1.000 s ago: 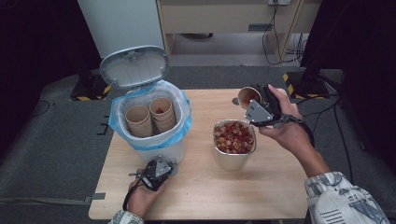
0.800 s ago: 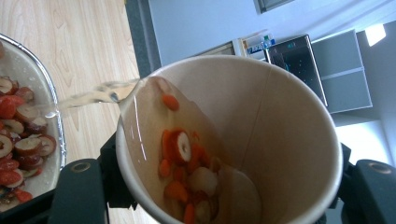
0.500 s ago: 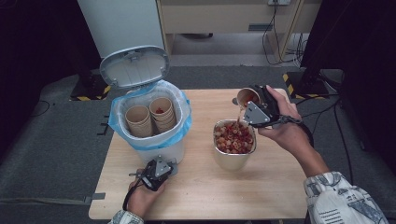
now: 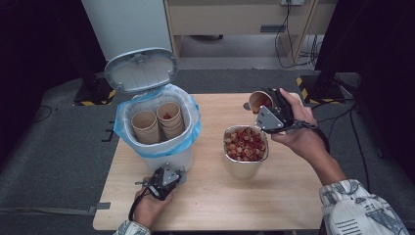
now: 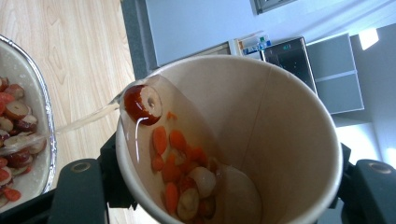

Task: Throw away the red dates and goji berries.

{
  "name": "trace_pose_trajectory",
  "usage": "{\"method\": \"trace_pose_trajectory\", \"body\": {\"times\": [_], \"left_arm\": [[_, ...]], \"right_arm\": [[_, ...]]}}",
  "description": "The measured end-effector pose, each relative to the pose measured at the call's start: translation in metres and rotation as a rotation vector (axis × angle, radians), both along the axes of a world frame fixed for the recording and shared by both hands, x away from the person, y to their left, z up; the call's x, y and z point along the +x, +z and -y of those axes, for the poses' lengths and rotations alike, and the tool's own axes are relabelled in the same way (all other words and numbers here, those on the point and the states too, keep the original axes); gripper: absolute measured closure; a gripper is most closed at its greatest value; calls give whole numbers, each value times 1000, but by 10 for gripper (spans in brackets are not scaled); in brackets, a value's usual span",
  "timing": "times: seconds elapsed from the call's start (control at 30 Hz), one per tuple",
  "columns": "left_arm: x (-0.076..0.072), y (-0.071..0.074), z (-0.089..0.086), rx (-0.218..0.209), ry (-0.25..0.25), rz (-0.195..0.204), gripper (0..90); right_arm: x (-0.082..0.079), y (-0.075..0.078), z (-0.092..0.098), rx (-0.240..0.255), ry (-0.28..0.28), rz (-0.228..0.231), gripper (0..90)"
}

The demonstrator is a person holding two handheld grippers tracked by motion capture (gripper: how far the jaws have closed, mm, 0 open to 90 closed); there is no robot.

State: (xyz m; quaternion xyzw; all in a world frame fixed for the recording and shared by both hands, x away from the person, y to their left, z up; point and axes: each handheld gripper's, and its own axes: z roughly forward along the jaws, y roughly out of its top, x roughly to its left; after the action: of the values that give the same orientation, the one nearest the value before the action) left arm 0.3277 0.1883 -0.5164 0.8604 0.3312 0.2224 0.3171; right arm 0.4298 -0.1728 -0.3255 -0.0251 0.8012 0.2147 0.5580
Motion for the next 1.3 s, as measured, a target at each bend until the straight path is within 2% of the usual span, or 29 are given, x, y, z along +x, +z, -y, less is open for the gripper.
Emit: {"method": "trace_pose_trajectory", "body": {"times": [0.23,0.4,0.6,0.67,0.9,1.13,1.3], "left_arm": [[0,0,0,-1,0,-1,898],[0,0,0,-3,1,-1,898],[0,0,0,-3,1,-1,898],[0,0,0,-3,1,-1,898],[0,0,0,-3,2,-1,898],[0,0,0,-5,2,-3,898],[0,0,0,-4,2,-2,898]], "right_arm": [[0,0,0,-4,-1,1,294],[0,1,-1,-30,-1,14,294],[-2,1,-5,-100,-8,61,297],[-4,0,-8,-144,-13,88,299],[-5,0,-11,-196,-14,117,302],[-8,-3,-13,-303,-23,172,304],[-9,-6,-16,-352,-19,197,304]]}}
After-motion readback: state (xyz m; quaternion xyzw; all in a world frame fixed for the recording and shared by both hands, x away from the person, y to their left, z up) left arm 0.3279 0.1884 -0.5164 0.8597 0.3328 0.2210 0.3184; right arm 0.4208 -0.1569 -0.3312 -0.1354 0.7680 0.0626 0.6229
